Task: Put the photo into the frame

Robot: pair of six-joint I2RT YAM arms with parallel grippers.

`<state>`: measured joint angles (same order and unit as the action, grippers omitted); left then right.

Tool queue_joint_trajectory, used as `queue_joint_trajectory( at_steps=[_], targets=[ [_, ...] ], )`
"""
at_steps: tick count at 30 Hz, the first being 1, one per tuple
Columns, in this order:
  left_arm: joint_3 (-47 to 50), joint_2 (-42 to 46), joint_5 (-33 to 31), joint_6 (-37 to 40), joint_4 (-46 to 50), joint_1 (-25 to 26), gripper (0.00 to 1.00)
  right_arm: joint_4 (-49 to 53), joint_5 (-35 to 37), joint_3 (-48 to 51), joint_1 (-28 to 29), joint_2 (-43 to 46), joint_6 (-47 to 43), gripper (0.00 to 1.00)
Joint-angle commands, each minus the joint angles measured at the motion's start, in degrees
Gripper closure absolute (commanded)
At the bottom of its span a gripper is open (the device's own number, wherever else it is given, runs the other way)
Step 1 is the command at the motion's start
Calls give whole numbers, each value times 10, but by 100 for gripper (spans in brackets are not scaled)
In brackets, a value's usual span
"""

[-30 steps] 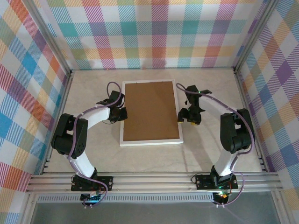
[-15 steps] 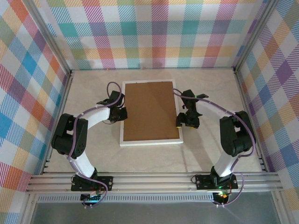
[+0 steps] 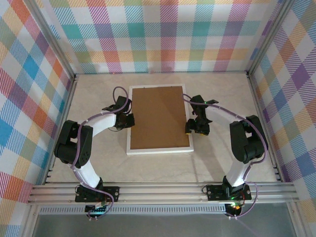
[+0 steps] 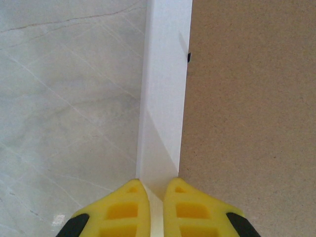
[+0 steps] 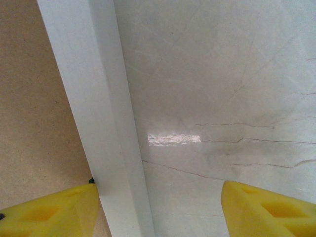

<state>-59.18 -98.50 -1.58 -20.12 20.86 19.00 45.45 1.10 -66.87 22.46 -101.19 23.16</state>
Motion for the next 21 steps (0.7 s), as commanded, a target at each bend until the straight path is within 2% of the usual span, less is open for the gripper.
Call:
queue_joint_trajectory(
  at_steps=[1,11,21],
  targets=[
    [7,16,6,-5,17,8,100,-2,25,-10,-2,-12,8,33],
    [7,16,5,-5,17,8,100,8,41,-17,-2,1,0,33],
    [8,15,5,-5,19,8,100,-29,-8,-4,-1,-20,7,33]
  ],
)
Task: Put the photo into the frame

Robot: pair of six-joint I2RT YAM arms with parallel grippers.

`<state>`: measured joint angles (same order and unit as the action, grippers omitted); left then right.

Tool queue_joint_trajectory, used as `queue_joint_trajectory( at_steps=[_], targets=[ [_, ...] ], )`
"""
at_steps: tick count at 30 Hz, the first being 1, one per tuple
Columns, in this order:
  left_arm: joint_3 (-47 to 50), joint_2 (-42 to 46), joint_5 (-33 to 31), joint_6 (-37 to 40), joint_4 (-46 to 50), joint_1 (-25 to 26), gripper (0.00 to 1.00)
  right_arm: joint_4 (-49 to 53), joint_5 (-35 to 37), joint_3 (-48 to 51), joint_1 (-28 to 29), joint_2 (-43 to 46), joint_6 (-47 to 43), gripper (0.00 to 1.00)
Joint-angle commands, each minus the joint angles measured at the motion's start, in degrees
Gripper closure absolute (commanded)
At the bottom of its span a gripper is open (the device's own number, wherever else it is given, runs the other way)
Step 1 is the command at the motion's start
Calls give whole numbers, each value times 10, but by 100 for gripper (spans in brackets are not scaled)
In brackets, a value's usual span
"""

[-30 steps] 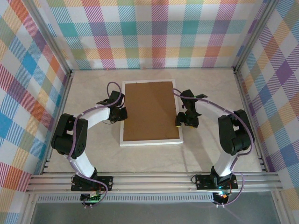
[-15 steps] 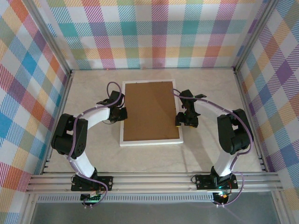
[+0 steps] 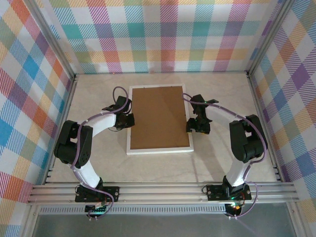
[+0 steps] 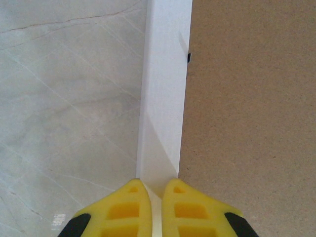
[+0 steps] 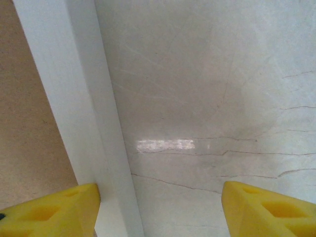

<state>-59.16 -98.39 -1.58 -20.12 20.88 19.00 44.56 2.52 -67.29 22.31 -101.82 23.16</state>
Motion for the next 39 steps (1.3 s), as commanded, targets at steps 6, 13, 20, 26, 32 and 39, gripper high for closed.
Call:
queue_joint_trajectory(
  at_steps=[6,13,20,26,32,39],
  targets=[
    [7,14,6,-5,17,8,100,-27,-30,20,6,-45,4,33],
    [6,15,16,-11,14,8,100,-44,-54,34,40,-58,32,33],
    [17,19,37,-27,-6,12,100,-57,-75,24,72,-112,63,33],
    [33,9,53,-38,-23,20,100,-43,-52,12,76,-152,66,33],
    [40,2,58,-41,-30,21,100,-46,-45,16,79,-171,70,33],
    [36,-4,62,-41,-30,21,100,-39,-26,1,102,-195,68,33]
  ],
)
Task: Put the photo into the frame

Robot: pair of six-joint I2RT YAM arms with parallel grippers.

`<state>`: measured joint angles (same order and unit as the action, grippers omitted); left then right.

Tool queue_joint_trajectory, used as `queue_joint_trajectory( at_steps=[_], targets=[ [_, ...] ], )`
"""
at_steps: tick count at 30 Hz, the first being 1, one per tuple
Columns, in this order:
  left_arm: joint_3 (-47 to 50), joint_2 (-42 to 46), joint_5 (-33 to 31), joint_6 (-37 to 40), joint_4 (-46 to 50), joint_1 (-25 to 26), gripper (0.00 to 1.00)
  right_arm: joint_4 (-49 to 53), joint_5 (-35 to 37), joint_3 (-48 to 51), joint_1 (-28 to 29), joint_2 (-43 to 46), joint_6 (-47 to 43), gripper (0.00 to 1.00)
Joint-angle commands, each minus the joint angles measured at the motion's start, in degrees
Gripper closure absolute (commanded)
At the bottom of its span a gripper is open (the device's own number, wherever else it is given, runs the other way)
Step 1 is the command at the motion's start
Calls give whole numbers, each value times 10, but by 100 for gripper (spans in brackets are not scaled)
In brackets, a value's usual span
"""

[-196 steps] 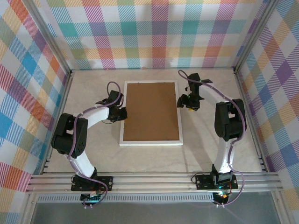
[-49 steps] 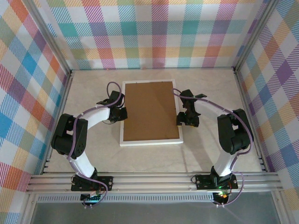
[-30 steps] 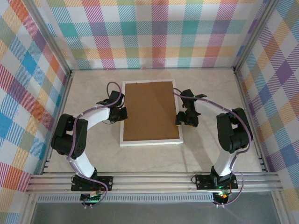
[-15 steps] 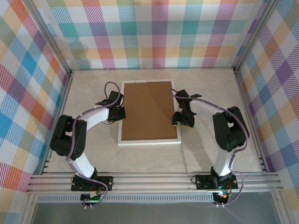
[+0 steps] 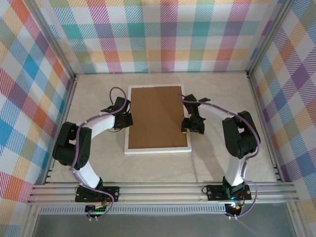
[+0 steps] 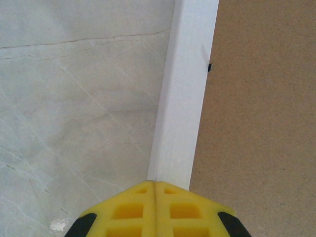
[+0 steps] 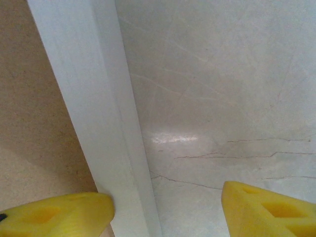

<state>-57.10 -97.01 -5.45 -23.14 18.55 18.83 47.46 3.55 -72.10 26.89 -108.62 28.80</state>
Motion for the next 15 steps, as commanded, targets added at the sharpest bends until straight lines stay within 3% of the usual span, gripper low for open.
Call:
queue_joint_trajectory(
  at_steps=[1,5,15],
  targets=[
    [16,-19,101,-11,-7,23,100,-63,-32,45,60,-130,11,33],
    [14,-19,101,-11,-6,23,100,-46,-16,30,67,-132,7,33],
    [9,-19,100,-10,-2,23,100,-70,-71,22,72,-95,28,33]
  ],
)
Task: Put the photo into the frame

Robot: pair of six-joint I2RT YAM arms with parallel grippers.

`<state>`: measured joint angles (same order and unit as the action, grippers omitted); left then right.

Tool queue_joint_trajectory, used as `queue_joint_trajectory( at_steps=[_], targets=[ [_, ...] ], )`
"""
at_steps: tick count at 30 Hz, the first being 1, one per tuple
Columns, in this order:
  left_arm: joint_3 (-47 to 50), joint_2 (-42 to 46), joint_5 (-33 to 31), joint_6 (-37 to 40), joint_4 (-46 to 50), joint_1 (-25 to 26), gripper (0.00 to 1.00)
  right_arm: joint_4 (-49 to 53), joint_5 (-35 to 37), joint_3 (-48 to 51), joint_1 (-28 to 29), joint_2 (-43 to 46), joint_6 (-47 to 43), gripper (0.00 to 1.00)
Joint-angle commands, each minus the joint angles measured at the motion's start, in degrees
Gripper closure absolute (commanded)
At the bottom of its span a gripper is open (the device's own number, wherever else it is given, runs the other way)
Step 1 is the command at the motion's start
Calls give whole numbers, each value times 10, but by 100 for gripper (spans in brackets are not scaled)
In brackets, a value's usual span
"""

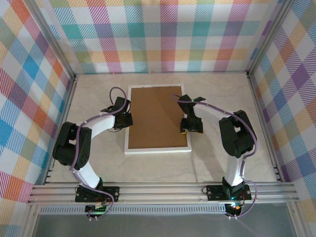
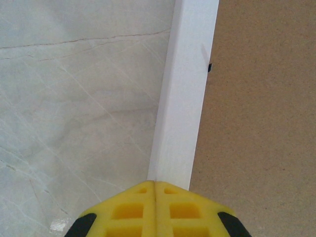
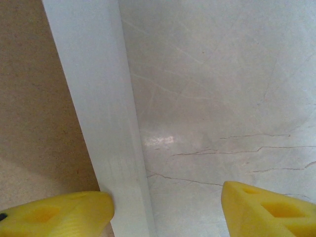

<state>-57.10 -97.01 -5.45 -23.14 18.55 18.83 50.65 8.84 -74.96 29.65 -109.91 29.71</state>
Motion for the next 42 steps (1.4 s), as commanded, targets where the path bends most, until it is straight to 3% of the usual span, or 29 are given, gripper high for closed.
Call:
queue_joint_trajectory(
  at_steps=[1,13,21,28,31,42],
  targets=[
    [9,-20,100,-11,-3,23,100,-106,-132,50,46,-78,22,33],
    [15,-23,108,-17,-16,23,100,-137,-149,63,47,-66,27,32],
    [19,-28,116,-22,-21,23,100,-192,-213,88,52,-58,31,32],
    [18,-22,108,-19,-18,23,100,-147,-164,70,46,-42,20,32],
    [16,-13,91,-15,-7,23,100,-120,-137,65,25,-9,10,32],
    [-3,23,65,-7,21,10,100,-95,-172,5,-83,71,-50,31]
  ],
)
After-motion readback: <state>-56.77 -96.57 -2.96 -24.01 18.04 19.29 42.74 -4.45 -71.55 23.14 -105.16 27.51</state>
